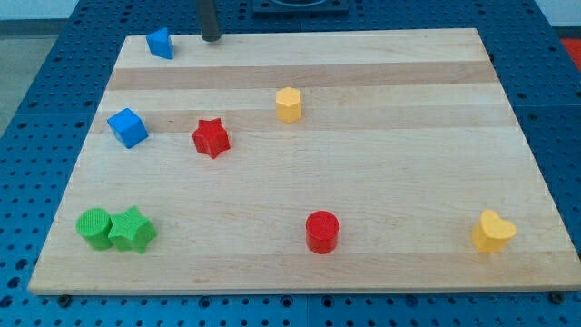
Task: Slide the blue triangle to the top of blue cube
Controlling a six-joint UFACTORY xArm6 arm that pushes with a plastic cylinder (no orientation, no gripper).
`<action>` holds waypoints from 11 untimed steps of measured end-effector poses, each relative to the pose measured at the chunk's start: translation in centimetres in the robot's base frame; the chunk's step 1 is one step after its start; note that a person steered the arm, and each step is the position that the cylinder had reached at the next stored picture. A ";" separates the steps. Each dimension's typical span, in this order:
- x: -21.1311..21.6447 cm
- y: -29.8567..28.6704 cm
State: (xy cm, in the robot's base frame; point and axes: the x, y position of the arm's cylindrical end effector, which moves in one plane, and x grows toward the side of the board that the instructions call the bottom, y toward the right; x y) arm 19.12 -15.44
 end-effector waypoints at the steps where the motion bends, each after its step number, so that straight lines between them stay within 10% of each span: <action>1: 0.0 -0.6; 7: 0.0 -12.6; 11: 2.0 -10.1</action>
State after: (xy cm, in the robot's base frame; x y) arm 21.16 -25.55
